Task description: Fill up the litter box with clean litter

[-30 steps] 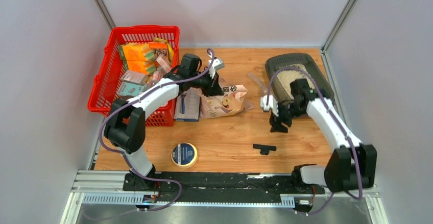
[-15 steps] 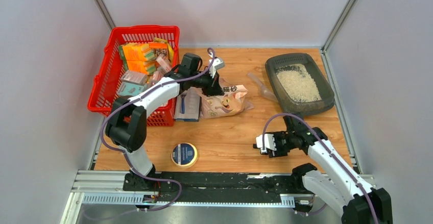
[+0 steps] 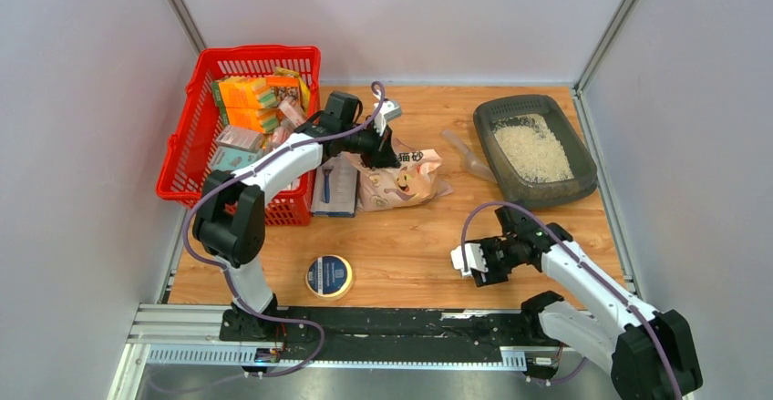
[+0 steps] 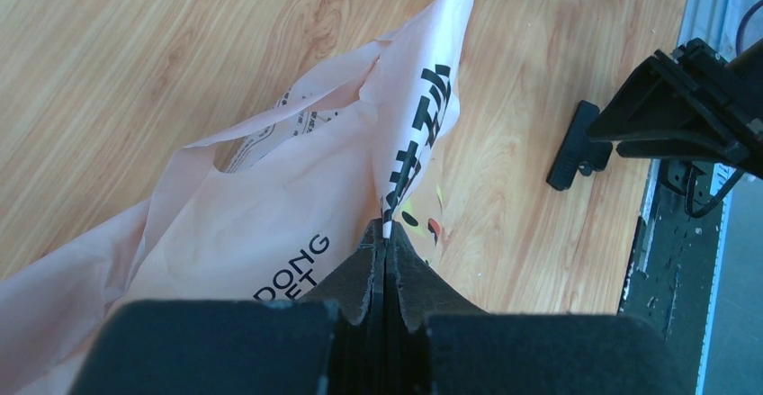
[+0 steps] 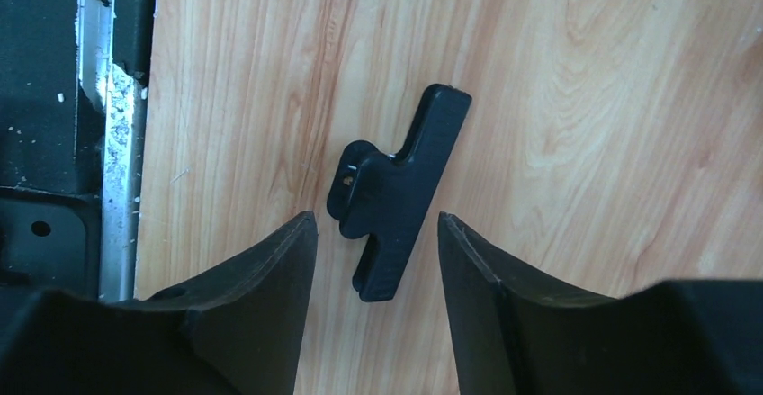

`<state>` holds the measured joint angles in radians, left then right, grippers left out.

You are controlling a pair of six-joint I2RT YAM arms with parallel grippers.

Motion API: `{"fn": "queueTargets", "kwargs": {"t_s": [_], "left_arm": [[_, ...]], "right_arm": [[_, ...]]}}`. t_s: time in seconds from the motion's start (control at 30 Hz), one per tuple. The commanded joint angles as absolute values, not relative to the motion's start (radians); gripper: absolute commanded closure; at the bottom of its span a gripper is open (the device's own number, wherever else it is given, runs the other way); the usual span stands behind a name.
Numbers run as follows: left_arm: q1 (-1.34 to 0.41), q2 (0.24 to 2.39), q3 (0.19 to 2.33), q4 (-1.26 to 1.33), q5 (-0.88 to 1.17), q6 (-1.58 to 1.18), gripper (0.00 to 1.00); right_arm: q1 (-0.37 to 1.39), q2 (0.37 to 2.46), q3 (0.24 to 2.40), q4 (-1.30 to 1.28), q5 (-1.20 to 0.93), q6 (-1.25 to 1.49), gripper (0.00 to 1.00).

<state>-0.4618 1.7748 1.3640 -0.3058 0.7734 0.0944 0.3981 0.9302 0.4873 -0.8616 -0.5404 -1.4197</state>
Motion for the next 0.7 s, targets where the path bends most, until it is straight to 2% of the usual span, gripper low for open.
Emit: {"fn": "queueTargets", "kwargs": {"t_s": [0.0,0.23,0.27,0.43,0.47,0.57,0.67], "left_arm": [[-0.443,1.781,1.404,-0.327,0.756,0.094,1.0],[-0.443,1.776,1.399,-0.344,0.753,0.098,1.0],[-0.443,1.776,1.399,-0.345,0.753,0.1,1.0],[-0.443,1.779,1.399,-0.348,0.761,0.106,1.0],[-0.445,1.784,1.401,-0.354,0.762,0.104,1.0],[-0.445,1.783,1.408,-0.365,0.765,0.107,1.0],[-0.445,1.779,1.408,-0.373,0.77,0.117,1.0]], "right_arm": [[0.439,0.96,0.459,-0.79,-0.51,-1.418,0.46],[0.459,0.992,0.44,-0.649,-0.46,-1.327,0.71],[0.459,0.988,0.449,-0.656,-0.465,-1.324,0.76],[0.46,0.959,0.498,-0.751,-0.462,-1.309,0.89],[0.459,0.954,0.52,-0.761,-0.454,-1.295,0.94],[0.459,0.931,0.56,-0.776,-0.443,-1.225,1.0],[0.454,0.948,0.656,-0.788,-0.449,-1.105,1.0]]}}
